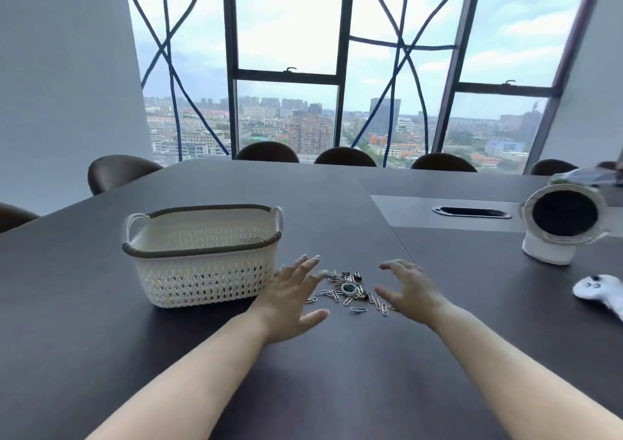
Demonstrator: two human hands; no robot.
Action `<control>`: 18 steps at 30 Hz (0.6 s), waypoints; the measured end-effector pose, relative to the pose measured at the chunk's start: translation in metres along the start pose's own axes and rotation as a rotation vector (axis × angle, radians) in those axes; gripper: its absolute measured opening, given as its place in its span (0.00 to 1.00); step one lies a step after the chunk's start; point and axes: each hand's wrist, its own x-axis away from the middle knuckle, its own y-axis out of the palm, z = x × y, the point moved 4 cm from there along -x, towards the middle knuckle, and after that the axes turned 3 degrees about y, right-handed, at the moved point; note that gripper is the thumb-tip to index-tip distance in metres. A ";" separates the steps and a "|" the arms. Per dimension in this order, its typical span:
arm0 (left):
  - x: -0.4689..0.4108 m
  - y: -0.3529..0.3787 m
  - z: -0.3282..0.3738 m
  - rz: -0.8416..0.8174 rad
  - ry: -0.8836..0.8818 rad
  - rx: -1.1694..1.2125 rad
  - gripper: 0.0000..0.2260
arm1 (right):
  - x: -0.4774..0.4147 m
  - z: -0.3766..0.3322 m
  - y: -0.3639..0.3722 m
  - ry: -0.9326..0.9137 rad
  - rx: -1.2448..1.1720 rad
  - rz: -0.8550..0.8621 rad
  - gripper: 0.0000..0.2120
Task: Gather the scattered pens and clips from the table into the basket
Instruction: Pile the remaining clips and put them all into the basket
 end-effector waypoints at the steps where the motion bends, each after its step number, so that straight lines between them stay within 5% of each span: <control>1: -0.003 0.016 0.000 -0.199 -0.084 0.083 0.34 | 0.006 0.014 0.005 0.051 0.033 -0.095 0.34; 3: -0.008 0.035 0.002 -0.410 -0.173 0.131 0.37 | 0.016 0.033 0.020 0.119 0.127 -0.262 0.45; 9: -0.041 0.049 -0.002 -0.420 -0.168 0.167 0.39 | -0.001 0.015 0.044 0.006 0.209 -0.304 0.49; 18: -0.075 0.062 -0.025 -0.318 -0.064 0.307 0.22 | -0.049 -0.004 0.053 -0.195 -0.039 -0.171 0.25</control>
